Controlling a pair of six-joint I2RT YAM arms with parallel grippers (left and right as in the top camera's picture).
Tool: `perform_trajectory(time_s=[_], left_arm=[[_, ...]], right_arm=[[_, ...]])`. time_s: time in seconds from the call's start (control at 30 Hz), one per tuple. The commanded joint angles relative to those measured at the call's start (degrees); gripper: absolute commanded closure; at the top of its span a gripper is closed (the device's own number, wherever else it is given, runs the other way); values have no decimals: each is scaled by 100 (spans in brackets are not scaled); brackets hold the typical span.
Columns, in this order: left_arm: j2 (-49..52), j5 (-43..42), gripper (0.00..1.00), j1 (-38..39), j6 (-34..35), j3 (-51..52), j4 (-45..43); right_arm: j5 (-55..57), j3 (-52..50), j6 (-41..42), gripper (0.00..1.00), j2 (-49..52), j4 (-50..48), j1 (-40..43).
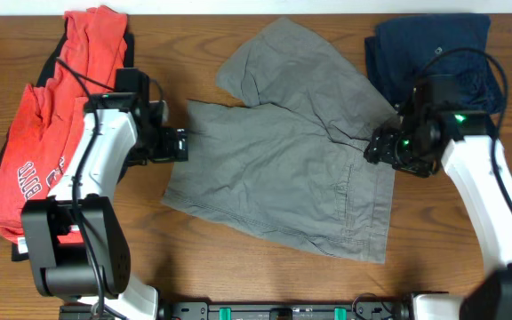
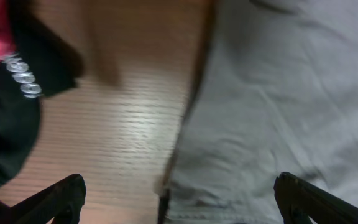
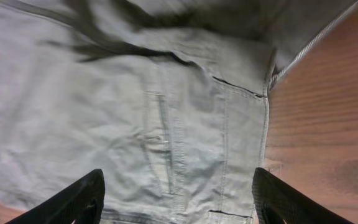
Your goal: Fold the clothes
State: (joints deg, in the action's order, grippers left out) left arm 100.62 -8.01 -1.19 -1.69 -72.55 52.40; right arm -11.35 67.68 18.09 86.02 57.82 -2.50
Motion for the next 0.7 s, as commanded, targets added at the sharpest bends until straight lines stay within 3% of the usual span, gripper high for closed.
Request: perform_trajectory(time_s=[0.0,0.2,0.43,0.57,0.67], left_arm=[[-11,-98,2,66,-251,74,212],[-9,-103,0,81,229,575,452],[-9,-103,11,107,586,1451,122],[-11,-146,22,107,717,1469,107],[-11,-188,37,107,719,1469,109]], right_arm=[[-94,90,-199,25,-400,24,-57],[-94,87,-391,25,-501,92,-57],[-94,87,-492,24,-501,-20,-57],[-92,87,-490,24,-501,-26,-57],[-90,87,-492,24,-501,-42,-57]])
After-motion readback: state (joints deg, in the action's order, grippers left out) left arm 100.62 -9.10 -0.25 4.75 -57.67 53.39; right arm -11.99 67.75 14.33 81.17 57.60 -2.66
